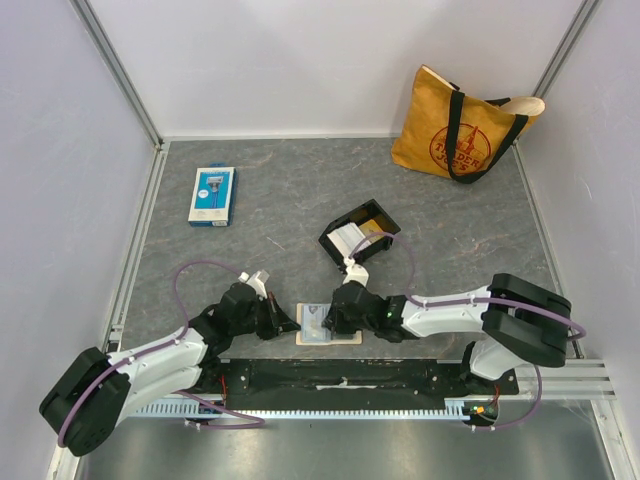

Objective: Put the credit cards into the card holder
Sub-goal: Insert the credit card into the card holder.

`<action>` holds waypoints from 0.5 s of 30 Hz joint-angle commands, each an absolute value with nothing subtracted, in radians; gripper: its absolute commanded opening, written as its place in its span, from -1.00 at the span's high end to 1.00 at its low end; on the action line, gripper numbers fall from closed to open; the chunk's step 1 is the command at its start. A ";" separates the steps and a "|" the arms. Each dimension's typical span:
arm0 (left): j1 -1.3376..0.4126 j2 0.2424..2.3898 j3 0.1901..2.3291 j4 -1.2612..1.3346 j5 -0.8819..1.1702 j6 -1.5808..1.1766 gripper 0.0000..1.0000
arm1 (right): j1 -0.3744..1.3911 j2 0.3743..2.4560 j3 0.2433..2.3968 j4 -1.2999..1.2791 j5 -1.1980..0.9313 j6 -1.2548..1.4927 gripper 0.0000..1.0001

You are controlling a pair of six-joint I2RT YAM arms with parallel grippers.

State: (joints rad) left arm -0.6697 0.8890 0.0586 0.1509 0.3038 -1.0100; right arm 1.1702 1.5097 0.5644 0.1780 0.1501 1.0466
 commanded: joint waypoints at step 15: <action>-0.670 0.787 0.043 0.087 0.267 -1.039 0.96 | 1.215 1.453 0.793 -0.199 0.443 0.925 0.77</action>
State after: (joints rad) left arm -0.6697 0.8047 0.0586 0.0963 0.2886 -1.0103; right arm 1.2072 1.5036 0.7521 -0.1909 0.4034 0.9695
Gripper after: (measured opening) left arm 0.019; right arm 0.161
